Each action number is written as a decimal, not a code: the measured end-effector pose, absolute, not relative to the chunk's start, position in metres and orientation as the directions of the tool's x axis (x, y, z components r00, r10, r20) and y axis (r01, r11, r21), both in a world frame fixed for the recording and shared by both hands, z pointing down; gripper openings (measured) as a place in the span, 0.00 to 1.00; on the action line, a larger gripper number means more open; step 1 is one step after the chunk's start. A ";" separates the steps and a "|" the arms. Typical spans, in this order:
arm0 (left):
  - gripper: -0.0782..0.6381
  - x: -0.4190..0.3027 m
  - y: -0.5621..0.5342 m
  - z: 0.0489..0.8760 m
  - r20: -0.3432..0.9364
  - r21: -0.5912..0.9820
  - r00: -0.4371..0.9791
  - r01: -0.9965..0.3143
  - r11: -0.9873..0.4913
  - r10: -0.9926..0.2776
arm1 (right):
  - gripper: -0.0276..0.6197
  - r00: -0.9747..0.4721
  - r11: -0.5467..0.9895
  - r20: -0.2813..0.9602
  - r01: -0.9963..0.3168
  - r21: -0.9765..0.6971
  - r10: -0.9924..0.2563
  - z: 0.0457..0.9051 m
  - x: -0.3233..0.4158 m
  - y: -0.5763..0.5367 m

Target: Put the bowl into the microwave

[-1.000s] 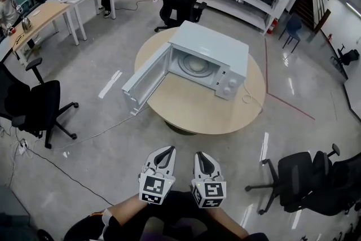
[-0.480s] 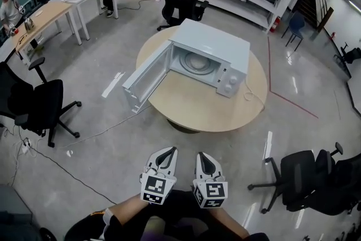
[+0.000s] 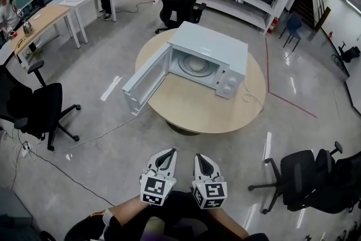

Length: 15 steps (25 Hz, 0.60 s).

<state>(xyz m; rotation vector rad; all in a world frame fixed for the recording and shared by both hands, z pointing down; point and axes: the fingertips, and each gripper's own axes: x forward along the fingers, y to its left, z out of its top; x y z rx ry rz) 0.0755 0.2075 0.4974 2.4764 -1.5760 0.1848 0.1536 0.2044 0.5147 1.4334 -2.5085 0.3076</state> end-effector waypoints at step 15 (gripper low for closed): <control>0.17 0.054 0.203 0.500 0.213 0.110 0.416 -0.909 -0.402 -0.884 | 0.07 -0.500 0.506 0.298 -0.860 -0.064 -0.813 0.512 0.132 0.200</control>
